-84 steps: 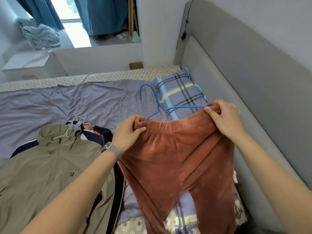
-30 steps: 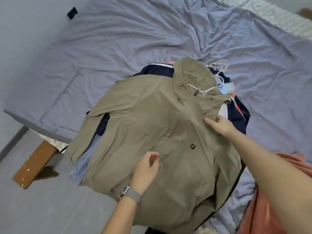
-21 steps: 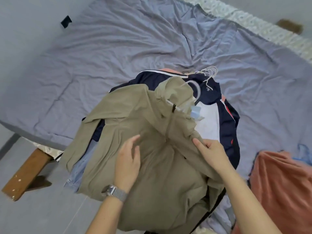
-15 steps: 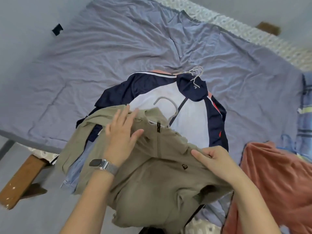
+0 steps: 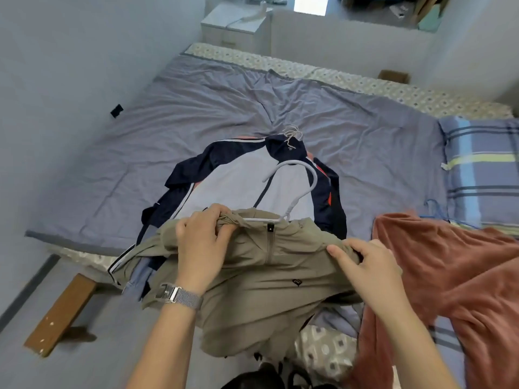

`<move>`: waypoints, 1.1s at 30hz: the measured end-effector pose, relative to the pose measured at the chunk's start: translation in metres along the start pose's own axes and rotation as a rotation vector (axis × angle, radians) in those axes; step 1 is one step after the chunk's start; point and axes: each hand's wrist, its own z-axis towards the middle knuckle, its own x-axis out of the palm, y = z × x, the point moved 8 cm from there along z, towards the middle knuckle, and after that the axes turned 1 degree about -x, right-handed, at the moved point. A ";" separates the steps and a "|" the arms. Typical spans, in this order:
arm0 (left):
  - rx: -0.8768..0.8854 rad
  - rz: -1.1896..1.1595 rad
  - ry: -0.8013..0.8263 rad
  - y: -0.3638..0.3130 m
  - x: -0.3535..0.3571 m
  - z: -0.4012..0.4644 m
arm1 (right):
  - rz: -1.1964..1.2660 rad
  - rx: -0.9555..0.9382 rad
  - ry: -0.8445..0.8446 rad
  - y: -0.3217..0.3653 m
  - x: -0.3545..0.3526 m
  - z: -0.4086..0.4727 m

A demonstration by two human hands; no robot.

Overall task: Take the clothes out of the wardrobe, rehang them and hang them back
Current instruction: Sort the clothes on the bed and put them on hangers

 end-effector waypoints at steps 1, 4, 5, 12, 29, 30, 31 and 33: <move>-0.029 -0.022 -0.018 -0.007 -0.009 -0.016 | 0.033 0.007 -0.022 0.000 -0.007 -0.015; -0.082 -0.113 -0.075 -0.022 -0.041 -0.061 | 0.083 -0.015 0.030 0.002 -0.016 -0.055; -0.094 -0.128 -0.094 -0.024 -0.053 -0.075 | 0.101 -0.034 0.046 0.003 -0.019 -0.066; -0.235 -0.201 -0.214 -0.003 -0.135 -0.153 | 0.089 -0.220 0.086 0.064 -0.022 -0.127; -0.568 -0.265 -0.420 0.270 -0.344 -0.236 | 0.106 -0.529 0.252 0.336 0.200 -0.197; -0.559 -0.238 -0.417 0.278 -0.346 -0.227 | 0.114 -0.510 0.264 0.339 0.207 -0.192; -0.541 -0.209 -0.405 0.284 -0.346 -0.214 | 0.127 -0.485 0.279 0.341 0.214 -0.185; -0.511 -0.121 -0.380 0.294 -0.346 -0.182 | 0.141 -0.433 0.321 0.344 0.232 -0.167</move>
